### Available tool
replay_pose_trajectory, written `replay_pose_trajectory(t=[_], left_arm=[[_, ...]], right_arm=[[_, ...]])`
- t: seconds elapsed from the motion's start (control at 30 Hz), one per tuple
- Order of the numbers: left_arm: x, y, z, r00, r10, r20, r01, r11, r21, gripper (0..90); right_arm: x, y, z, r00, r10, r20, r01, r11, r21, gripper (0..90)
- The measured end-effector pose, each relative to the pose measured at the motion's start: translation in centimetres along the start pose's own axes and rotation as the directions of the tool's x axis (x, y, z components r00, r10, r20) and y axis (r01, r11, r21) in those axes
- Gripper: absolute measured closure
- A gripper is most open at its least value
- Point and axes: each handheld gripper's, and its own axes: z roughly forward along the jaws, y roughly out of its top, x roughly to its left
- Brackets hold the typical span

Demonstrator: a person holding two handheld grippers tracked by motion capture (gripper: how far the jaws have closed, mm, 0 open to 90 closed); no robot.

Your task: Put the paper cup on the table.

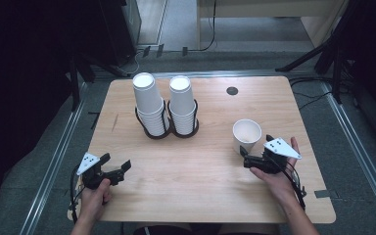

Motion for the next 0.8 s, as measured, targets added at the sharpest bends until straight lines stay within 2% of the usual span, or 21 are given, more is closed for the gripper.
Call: replay_pose_trajectory(t=[0.23, 0.4, 0.73, 0.8], left_arm=[[0.3, 0.0, -0.4, 0.9997, 0.015, -0.021, -0.015, 0.9999, -0.001, 3.7], [0.5, -0.1, -0.6, 0.9984, 0.037, -0.043, -0.037, 0.9993, 0.005, 3.7], [1.7, -0.5, -1.8, 0.9945, 0.036, -0.098, -0.036, 0.9994, 0.004, 3.7], [2.0, -0.5, -1.9, 0.9939, 0.033, -0.105, -0.032, 0.9995, 0.006, 3.7]], right_arm=[[-2.0, -0.9, -2.9, 0.9995, 0.009, 0.03, -0.009, 1.0, -0.005, 0.0], [-3.9, -1.8, -4.8, 0.9968, 0.047, 0.065, -0.047, 0.999, -0.002, 0.0], [-7.2, -4.2, -8.0, 0.9875, 0.091, 0.129, -0.093, 0.996, 0.013, 0.0], [-7.7, -4.7, -8.5, 0.9857, 0.082, 0.148, -0.085, 0.996, 0.02, 0.0]])
